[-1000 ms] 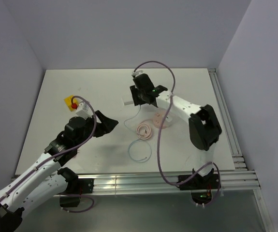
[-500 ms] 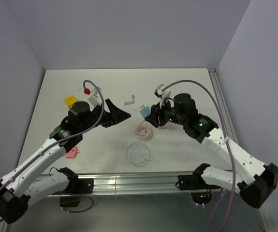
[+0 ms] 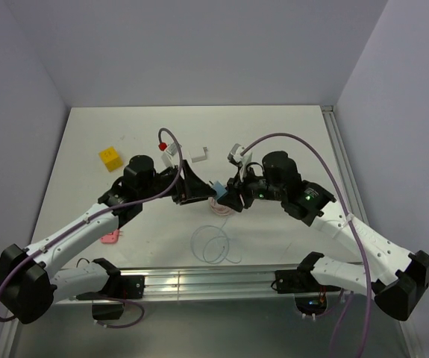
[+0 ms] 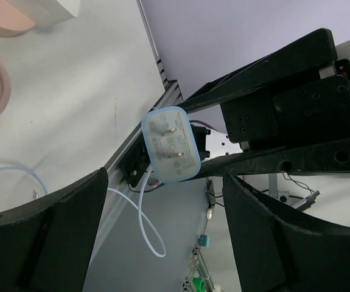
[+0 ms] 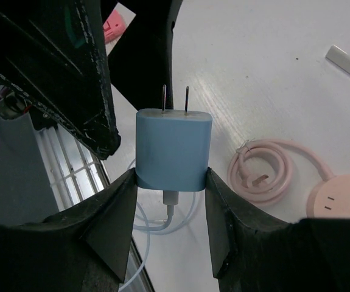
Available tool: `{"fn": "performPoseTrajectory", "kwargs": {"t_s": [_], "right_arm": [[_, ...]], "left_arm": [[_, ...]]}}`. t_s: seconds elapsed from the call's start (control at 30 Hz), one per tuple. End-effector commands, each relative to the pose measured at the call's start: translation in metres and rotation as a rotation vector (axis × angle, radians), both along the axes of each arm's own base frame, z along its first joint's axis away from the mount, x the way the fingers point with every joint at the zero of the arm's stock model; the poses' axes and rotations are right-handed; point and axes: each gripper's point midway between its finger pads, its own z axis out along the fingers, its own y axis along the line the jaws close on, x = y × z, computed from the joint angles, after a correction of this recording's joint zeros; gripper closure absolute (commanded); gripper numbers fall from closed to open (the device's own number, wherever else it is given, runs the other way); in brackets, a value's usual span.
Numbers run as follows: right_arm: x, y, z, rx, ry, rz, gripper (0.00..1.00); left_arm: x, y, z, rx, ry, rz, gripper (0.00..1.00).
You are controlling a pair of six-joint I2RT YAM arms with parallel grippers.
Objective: Insert the plug
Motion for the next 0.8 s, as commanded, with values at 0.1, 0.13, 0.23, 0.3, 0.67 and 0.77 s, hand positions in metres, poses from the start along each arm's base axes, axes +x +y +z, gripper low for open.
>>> {"fn": "performPoseTrajectory", "kwargs": {"t_s": [0.1,0.13,0.23,0.3,0.67,0.77], "right_arm": [[-0.013,0.009,0.018,0.025,-0.058,0.065,1.0],[-0.011,0.008,0.018,0.022,-0.064,0.051,1.0],[-0.015,0.009,0.018,0.016,-0.062,0.066,1.0],[-0.016,0.01,0.017,0.009,-0.061,0.068,1.0],[-0.006,0.0,0.024,0.045,-0.014,-0.121,0.24],[-0.002,-0.007,0.023,0.059,0.039,-0.208,0.08]], "left_arm": [[-0.005,-0.009,0.014,-0.042,-0.048,-0.053,0.23],[-0.005,-0.009,0.015,-0.047,-0.051,-0.061,0.26],[-0.007,-0.011,0.008,-0.036,-0.04,-0.074,0.31],[-0.006,-0.012,0.007,-0.035,-0.043,-0.07,0.35],[-0.003,-0.011,0.01,-0.072,-0.085,-0.053,1.0],[0.001,-0.008,0.02,-0.107,-0.149,-0.007,1.0]]}}
